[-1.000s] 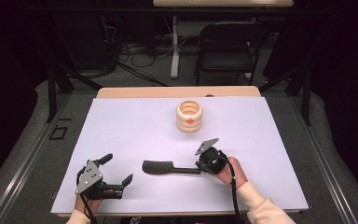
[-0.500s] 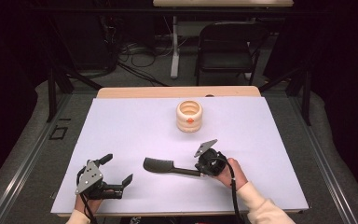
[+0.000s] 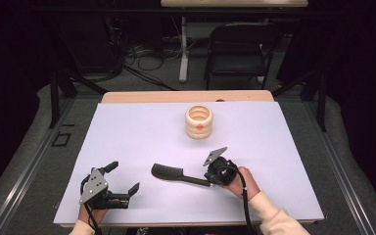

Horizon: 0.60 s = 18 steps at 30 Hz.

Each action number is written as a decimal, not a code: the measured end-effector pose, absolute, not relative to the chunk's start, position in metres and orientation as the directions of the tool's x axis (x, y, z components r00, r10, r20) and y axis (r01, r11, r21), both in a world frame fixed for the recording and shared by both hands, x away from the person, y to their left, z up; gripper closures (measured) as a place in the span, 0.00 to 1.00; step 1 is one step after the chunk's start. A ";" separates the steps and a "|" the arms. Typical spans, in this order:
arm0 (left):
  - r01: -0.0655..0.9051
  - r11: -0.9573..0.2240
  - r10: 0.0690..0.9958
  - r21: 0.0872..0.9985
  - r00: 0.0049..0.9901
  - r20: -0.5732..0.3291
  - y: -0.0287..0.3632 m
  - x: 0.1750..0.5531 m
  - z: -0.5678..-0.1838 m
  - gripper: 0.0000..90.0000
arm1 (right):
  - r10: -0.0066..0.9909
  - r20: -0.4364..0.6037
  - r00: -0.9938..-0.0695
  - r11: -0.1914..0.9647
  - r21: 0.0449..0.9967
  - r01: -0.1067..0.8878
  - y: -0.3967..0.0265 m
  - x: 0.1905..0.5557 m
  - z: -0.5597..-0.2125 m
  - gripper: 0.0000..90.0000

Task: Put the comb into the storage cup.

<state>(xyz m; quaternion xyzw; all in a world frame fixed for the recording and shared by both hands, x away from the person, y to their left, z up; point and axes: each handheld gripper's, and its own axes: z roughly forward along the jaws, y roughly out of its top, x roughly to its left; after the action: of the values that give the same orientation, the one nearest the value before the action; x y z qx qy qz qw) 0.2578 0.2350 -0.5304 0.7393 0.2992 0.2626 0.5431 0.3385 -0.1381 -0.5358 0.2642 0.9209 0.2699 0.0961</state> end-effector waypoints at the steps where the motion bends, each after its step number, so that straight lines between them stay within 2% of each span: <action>1: 0.157 -0.231 0.728 0.960 0.683 0.064 0.235 0.258 -0.530 0.00 | 0.539 -0.038 -0.841 0.712 0.553 0.432 -0.139 0.339 -0.535 0.98; 9: 0.158 -0.230 0.728 0.960 0.683 0.062 0.235 0.258 -0.531 0.00 | 0.554 -0.056 -0.831 0.698 0.575 0.427 -0.145 0.341 -0.529 0.90; 12: 0.158 -0.231 0.727 0.960 0.683 0.063 0.235 0.258 -0.530 0.00 | 0.555 -0.063 -0.829 0.699 0.575 0.424 -0.148 0.341 -0.526 0.83; 16: 0.158 -0.232 0.727 0.960 0.684 0.063 0.235 0.258 -0.530 0.00 | 0.561 -0.076 -0.824 0.700 0.575 0.423 -0.151 0.341 -0.521 0.69; 18: 0.158 -0.232 0.727 0.960 0.684 0.063 0.235 0.258 -0.530 0.00 | 0.560 -0.075 -0.825 0.701 0.573 0.424 -0.151 0.341 -0.519 0.66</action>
<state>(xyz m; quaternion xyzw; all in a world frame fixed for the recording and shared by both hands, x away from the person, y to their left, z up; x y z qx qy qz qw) 0.2577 0.2349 -0.5305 0.7398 0.2992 0.2621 0.5426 0.3408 -0.1515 -0.5193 0.2691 0.9142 0.2772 0.1225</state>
